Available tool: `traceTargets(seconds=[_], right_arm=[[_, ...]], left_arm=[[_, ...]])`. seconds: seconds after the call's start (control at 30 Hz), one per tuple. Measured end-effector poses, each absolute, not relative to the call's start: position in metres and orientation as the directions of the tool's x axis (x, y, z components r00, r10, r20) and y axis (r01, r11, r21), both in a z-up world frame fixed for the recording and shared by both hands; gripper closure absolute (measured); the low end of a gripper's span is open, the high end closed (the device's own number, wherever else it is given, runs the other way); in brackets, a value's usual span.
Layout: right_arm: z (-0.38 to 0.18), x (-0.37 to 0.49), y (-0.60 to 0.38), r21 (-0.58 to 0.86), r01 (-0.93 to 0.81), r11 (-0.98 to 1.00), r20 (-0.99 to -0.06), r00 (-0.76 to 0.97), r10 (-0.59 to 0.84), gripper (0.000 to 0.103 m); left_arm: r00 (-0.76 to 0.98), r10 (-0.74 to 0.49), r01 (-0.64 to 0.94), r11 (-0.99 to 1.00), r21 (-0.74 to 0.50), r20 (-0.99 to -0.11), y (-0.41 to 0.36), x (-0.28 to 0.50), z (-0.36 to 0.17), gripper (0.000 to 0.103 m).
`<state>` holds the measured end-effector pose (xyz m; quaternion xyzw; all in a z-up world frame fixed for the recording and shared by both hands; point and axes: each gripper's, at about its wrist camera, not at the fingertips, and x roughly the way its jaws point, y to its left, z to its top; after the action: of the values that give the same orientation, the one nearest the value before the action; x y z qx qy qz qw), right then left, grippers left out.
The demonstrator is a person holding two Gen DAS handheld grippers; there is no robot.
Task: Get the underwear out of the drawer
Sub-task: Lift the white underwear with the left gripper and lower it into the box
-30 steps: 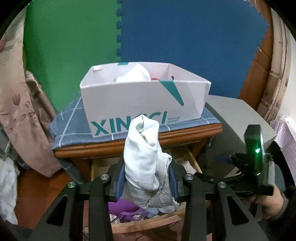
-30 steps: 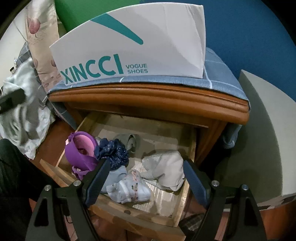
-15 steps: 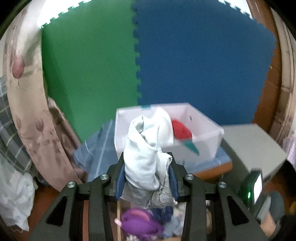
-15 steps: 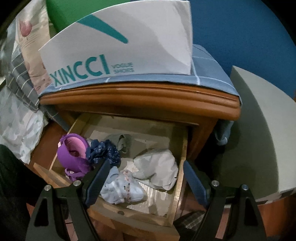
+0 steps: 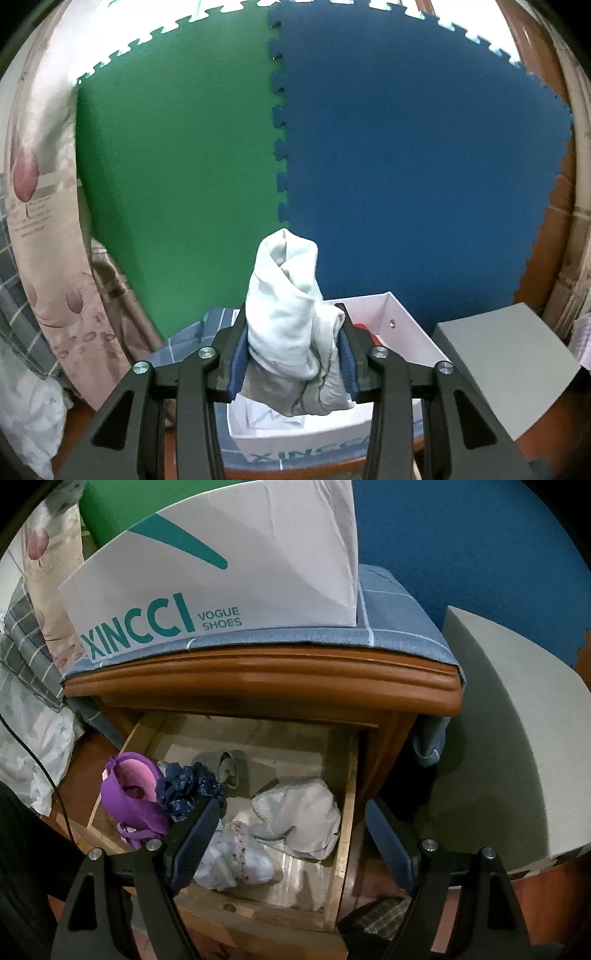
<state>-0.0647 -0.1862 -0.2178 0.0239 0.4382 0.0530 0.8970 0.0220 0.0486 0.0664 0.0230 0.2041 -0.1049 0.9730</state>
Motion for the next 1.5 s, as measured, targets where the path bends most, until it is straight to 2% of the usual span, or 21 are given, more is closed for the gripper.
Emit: traceTargets(seconds=[0.6, 0.87, 1.27, 1.5], right_arm=[[-0.219, -0.064, -0.186, 0.083, -0.076, 0.994, -0.789, 0.604, 0.112, 0.019], [-0.220, -0.064, -0.186, 0.083, -0.078, 0.994, -0.792, 0.599, 0.113, 0.019], [-0.222, -0.062, -0.183, 0.081, -0.088, 0.993, -0.800, 0.588, 0.118, 0.019], [-0.225, -0.061, -0.180, 0.076, -0.098, 0.992, -0.808, 0.577, 0.119, 0.019]], left_arm=[[0.814, -0.070, 0.136, 0.988, 0.072, -0.576, 0.023, 0.102, 0.006, 0.065], [0.759, -0.044, 0.115, 0.991, 0.067, -0.649, 0.022, 0.119, -0.014, 0.065], [0.725, -0.016, 0.109, 0.990, 0.092, -0.689, 0.019, 0.129, -0.035, 0.065], [0.700, -0.023, 0.096, 0.993, 0.062, -0.713, 0.030, 0.136, -0.042, 0.065]])
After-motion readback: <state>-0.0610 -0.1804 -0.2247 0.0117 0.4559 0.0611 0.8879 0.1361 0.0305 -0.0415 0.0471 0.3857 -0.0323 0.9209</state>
